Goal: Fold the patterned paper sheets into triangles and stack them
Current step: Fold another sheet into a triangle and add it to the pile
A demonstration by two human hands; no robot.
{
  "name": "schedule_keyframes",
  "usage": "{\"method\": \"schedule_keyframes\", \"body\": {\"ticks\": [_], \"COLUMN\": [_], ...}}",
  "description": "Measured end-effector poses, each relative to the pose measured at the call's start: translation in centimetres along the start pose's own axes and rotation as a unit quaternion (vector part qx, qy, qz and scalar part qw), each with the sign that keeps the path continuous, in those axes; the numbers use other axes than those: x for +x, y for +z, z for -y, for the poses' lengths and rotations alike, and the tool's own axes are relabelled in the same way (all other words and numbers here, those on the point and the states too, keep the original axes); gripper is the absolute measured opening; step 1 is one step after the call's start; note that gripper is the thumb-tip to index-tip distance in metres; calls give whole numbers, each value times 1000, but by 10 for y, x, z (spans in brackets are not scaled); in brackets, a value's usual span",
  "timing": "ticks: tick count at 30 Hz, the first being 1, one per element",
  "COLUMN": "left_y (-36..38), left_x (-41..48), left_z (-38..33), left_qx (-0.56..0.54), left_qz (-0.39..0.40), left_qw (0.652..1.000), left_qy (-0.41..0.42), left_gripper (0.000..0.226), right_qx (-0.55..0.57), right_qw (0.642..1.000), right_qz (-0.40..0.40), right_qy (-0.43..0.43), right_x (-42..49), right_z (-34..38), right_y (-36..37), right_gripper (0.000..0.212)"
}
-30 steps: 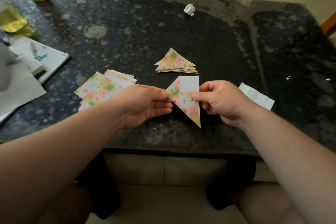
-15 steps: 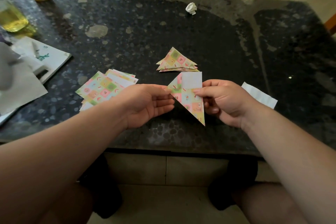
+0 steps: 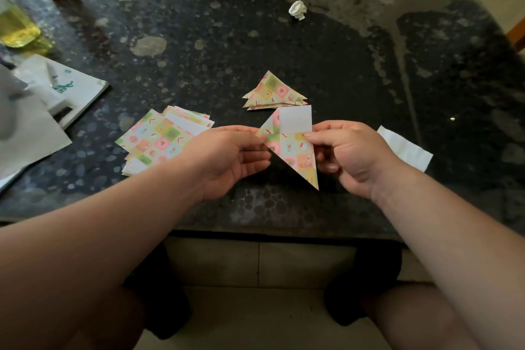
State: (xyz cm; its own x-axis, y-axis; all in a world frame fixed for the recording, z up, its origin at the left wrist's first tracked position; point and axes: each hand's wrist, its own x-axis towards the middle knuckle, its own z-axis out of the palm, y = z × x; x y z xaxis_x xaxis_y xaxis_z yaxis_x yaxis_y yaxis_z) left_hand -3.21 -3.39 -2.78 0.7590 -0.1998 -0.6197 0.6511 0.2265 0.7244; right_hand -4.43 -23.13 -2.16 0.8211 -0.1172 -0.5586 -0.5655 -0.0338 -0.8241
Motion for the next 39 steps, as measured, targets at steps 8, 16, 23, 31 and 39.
{"method": "schedule_keyframes", "body": {"ticks": [8, 16, 23, 31, 39], "left_y": [-1, 4, 5, 6, 6], "left_x": [-1, -2, -4, -5, -5], "left_z": [0, 0, 1, 2, 3], "left_qx": [-4, 50, 74, 73, 74], "left_qz": [6, 34, 38, 28, 25], "left_qw": [1000, 998, 996, 997, 997], "left_qy": [16, 33, 20, 20, 27], "left_gripper": [8, 3, 3, 4, 5], "right_qx": [20, 10, -8, 2, 2], "right_qw": [999, 1000, 1000, 999, 998], "right_qz": [-35, -10, -12, -33, -62], "right_qy": [5, -18, -14, -14, -29], "right_x": [-7, -9, -16, -18, -16], "right_z": [7, 4, 6, 6, 5], "right_y": [5, 7, 12, 15, 15], "right_gripper": [9, 11, 13, 12, 19]}}
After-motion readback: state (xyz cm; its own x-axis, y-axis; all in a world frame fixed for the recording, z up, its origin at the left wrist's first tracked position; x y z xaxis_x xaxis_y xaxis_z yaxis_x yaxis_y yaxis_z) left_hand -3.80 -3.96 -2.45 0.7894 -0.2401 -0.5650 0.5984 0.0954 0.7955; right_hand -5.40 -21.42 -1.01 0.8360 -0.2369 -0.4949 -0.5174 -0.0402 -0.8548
